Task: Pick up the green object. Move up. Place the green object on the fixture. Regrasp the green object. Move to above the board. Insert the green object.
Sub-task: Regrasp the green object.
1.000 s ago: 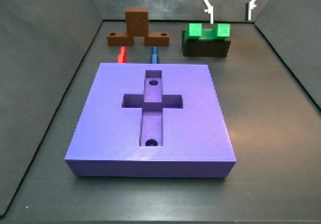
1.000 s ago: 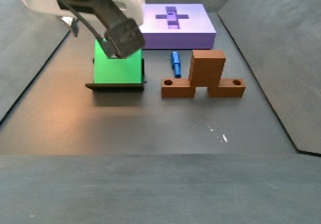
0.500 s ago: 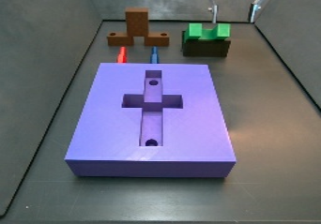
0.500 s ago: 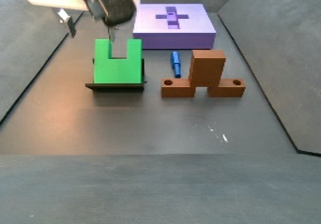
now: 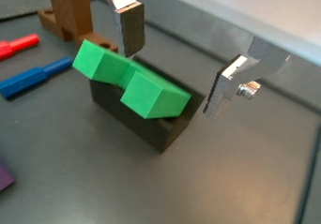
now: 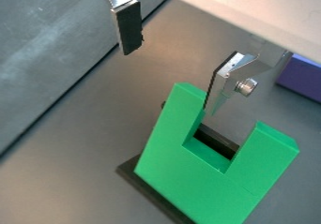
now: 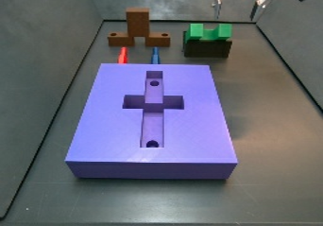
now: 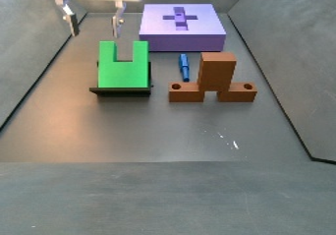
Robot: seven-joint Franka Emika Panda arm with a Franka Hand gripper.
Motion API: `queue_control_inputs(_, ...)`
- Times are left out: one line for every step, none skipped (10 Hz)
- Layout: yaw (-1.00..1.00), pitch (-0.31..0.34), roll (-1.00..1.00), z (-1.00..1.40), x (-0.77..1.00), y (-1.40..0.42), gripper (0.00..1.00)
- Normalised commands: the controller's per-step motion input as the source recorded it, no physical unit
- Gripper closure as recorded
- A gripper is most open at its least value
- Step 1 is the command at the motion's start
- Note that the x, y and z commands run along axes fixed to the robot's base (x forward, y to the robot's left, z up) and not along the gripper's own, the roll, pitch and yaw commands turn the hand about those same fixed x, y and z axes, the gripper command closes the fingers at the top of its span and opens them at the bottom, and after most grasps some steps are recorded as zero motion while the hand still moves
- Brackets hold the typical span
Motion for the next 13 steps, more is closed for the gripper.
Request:
queue_control_inputs(0.11,0.106,1.0,0.16,0.06,-0.09,0.0)
queue_control_inputs(0.19,0.097,1.0,0.09,0.04,-0.09,0.0)
queue_control_inputs(0.35,0.0,1.0,0.0,0.0,-0.13,0.0)
queue_control_inputs(0.54,0.0,1.0,-0.15,0.0,-0.05,0.0)
queue_control_inputs(0.57,-0.014,0.95,-0.21,0.0,-0.06,0.0)
queue_control_inputs(0.59,-0.02,0.75,-0.25,0.04,-0.11,0.0)
queue_control_inputs(0.49,-0.089,0.45,-0.28,0.05,-0.1,0.0)
queue_control_inputs(0.21,0.0,0.37,-0.27,0.0,0.0,0.0)
queue_control_inputs(0.02,0.0,0.01,0.0,0.0,0.0,0.0)
queue_control_inputs(0.0,0.0,0.01,0.0,0.0,0.0,0.0)
queue_control_inputs(0.0,0.0,0.24,-0.23,0.21,-0.19,0.0)
queue_control_inputs(0.03,0.0,0.51,-0.39,0.16,-0.12,0.0)
queue_control_inputs(0.06,0.0,0.6,-0.36,0.19,-0.15,0.0)
